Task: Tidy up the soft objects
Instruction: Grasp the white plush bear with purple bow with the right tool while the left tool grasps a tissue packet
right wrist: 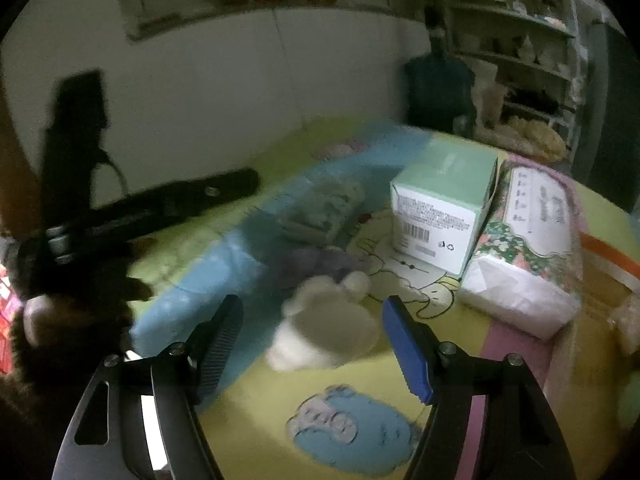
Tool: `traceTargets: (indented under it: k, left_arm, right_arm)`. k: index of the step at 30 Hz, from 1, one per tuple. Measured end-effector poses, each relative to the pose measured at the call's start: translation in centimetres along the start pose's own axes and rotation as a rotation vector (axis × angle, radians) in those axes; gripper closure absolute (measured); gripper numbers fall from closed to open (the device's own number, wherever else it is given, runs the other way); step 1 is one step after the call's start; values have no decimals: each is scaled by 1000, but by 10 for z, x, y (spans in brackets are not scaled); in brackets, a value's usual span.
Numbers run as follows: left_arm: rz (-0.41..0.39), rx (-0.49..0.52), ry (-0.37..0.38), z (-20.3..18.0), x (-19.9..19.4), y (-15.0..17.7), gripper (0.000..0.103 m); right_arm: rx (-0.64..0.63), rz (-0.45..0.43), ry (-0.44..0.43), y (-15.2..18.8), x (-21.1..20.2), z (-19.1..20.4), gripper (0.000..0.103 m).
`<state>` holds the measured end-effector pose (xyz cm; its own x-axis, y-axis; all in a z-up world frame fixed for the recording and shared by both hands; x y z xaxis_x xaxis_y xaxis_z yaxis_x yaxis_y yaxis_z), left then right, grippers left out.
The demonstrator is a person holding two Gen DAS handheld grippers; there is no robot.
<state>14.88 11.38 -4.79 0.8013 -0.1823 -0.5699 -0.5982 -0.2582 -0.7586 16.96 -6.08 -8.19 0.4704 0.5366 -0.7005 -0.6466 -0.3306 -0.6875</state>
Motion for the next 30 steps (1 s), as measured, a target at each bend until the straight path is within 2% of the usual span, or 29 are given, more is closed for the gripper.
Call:
traceTargets:
  k: [9,10,11,18,22,30]
  left_arm:
    - [17,15,-25,2,7,-4,19]
    - [23,21,-26,1,10,-5,19]
    - [33,30,-26,0,14,-6,19]
    - [116,110,-2,-15,45,-7,19]
    - [144,165,-54,-23,67,-8,19]
    - [232,213,-83,-36,94,-3,19]
  right_arm:
    - [-71,117,60,0,45,0,30]
    - [-71,121,59,1,47,0,34]
    - [-67,122,53,3,47,-1,50]
    - [-3,75,41,12,30,-7,52]
    - [52,18,41,14,9,-16,52]
    - [132,-25,46,20,-11,-35,52]
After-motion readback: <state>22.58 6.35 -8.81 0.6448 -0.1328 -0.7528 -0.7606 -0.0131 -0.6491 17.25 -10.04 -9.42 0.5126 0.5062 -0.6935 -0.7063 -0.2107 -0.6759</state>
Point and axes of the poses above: each gripper's, at about its wrist camera, not at the fingertips, and x roughly the way its jaws point, z to its left, y to its underside, the point moved 2 cm from there along x, roughly the way its jaws point
